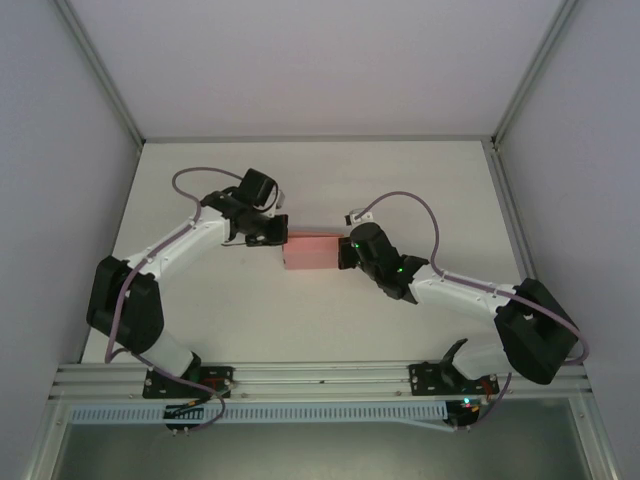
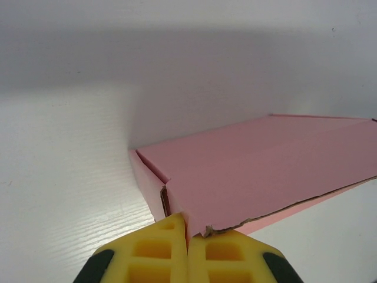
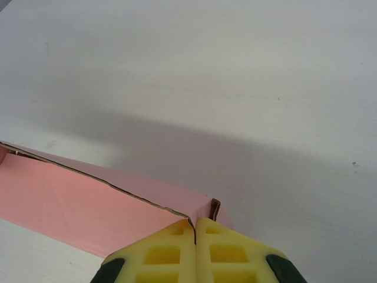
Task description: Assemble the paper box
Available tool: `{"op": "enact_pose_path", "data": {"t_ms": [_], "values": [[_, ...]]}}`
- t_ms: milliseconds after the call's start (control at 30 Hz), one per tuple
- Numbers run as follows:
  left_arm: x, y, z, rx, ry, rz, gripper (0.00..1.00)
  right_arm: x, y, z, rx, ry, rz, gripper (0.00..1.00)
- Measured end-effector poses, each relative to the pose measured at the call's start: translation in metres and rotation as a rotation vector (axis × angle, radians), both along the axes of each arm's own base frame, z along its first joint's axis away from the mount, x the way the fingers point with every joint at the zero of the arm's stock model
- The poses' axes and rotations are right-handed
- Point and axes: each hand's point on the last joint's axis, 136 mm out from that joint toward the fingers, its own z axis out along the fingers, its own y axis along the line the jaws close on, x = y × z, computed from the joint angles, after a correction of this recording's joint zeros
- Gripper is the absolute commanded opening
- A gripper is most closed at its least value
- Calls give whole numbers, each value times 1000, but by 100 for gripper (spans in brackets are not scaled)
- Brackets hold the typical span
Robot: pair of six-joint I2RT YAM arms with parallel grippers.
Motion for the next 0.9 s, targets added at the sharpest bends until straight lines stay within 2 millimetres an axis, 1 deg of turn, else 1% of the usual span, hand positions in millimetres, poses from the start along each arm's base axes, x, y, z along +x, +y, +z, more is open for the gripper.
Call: {"op": "enact_pose_path", "data": {"t_ms": [200, 300, 400, 567, 833, 867, 900], "values": [[2, 1, 0, 14, -8, -24, 0, 1, 1, 0, 3, -2, 0, 0], [3, 2, -5, 24, -27, -40, 0, 1, 2, 0, 7, -7, 2, 0], [5, 1, -8, 33, -93, -47, 0, 1, 3, -1, 11, -16, 5, 0], [2, -1, -12, 52, -224, -38, 0, 2, 2, -2, 5, -34, 6, 0], [-6, -4, -19, 150, -417, -13, 0, 1, 0, -7, -24, -78, 40, 0], [-7, -5, -19, 159, -429, -11, 0, 1, 0, -7, -27, -82, 44, 0], [-7, -6, -19, 167, -448, -9, 0, 0, -1, -8, -30, -86, 47, 3]]}}
